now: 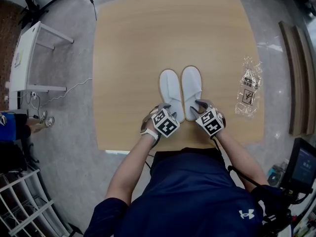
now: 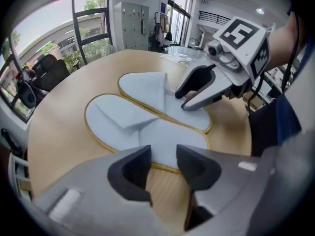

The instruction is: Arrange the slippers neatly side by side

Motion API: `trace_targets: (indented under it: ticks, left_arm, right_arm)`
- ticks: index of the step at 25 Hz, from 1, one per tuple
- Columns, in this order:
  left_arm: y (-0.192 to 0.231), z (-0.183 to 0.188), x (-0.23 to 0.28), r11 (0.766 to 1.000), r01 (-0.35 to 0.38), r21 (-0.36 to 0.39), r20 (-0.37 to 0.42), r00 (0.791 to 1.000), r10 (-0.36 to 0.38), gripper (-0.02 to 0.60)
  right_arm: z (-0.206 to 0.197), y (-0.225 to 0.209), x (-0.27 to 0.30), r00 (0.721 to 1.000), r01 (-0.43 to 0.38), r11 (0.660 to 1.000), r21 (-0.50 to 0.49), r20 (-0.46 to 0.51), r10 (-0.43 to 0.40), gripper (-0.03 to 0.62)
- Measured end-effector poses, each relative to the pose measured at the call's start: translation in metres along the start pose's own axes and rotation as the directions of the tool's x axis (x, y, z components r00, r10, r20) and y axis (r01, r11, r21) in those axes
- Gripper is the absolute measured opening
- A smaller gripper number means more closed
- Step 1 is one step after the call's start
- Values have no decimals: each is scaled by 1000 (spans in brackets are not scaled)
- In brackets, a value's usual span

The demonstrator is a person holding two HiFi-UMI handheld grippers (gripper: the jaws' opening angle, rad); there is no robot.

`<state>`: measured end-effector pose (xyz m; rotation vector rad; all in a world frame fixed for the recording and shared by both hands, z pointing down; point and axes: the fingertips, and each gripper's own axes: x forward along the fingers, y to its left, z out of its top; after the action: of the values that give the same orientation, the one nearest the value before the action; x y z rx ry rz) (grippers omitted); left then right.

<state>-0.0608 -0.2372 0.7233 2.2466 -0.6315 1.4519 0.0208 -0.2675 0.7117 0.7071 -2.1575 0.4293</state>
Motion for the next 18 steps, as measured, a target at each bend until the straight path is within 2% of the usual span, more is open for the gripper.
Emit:
trace_targets:
  ticks: [4, 11, 15, 18]
  left_arm:
    - [2, -1, 1, 999, 20, 39, -26, 999, -19, 164]
    - [5, 0, -1, 999, 22, 24, -37, 999, -21, 164]
    - [11, 0, -12, 999, -16, -41, 0, 1000, 16, 164]
    - [18, 6, -34, 989, -38, -145, 86, 995, 51, 151]
  right_arm:
    - [0, 1, 1, 1000, 6, 1000, 11, -7, -6, 141]
    - [1, 2, 1, 1000, 29, 999, 28, -8, -29, 140]
    - [12, 3, -7, 998, 28, 999, 42, 58, -30, 131]
    - [24, 8, -19, 989, 6, 995, 95, 144, -19, 99]
